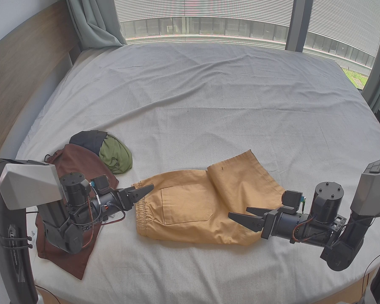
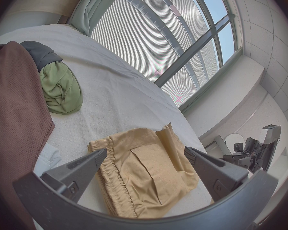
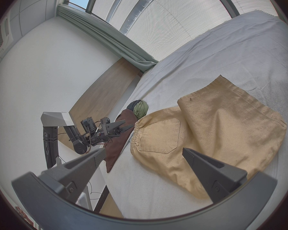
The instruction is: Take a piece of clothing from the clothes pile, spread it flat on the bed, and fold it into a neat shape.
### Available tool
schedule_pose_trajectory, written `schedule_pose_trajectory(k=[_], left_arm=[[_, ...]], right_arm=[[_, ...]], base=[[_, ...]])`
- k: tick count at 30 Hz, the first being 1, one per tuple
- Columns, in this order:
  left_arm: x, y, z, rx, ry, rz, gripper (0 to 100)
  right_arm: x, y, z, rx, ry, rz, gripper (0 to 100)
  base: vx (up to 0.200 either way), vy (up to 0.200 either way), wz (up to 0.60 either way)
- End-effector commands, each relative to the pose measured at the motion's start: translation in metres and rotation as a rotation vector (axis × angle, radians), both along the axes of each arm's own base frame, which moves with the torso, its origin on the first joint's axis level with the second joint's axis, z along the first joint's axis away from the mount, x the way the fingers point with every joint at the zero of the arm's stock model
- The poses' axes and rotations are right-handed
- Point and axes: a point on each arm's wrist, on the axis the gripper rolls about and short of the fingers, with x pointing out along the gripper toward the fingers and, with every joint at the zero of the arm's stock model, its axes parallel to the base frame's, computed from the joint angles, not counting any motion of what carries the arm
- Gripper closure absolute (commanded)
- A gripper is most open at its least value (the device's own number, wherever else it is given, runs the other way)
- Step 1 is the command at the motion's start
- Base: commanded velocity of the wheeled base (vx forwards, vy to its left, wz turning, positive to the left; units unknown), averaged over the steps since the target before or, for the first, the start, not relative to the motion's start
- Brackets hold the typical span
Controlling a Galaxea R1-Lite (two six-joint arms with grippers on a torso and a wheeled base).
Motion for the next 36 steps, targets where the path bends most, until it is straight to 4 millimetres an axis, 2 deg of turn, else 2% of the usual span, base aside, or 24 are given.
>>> schedule_pose_trajectory(k=[1, 7, 11, 19, 24, 27, 36], left_arm=[[0.010, -0.003, -0.015, 0.005, 0.013, 0.014, 0], [0.020, -0.008, -0.033, 0.023, 0.023, 0.044, 0], [0.023, -0.009, -0.037, 0.026, 0.022, 0.051, 0], [0.024, -0.009, -0.035, 0.021, 0.014, 0.058, 0], [0.019, -0.007, -0.023, 0.013, 0.003, 0.062, 0], [0.003, -0.003, -0.011, 0.014, 0.021, 0.055, 0], [-0.037, -0.001, -0.005, 0.032, 0.111, 0.010, 0]], right_arm=[[0.001, 0.000, 0.000, 0.000, 0.000, 0.000, 0], [0.001, 0.000, 0.000, 0.002, -0.003, 0.000, 0], [0.002, 0.002, 0.001, 0.005, -0.008, 0.001, 0], [0.003, 0.002, 0.001, 0.005, -0.010, 0.003, 0], [0.002, 0.002, 0.001, 0.005, -0.008, 0.001, 0], [0.002, 0.002, 0.001, 0.005, -0.008, 0.003, 0], [0.000, 0.003, 0.000, 0.001, -0.004, 0.011, 0]], base=[[0.000, 0.000, 0.00], [0.000, 0.000, 0.00], [0.000, 0.000, 0.00], [0.000, 0.000, 0.00], [0.000, 0.000, 0.00], [0.000, 0.000, 0.00], [0.000, 0.000, 0.00]])
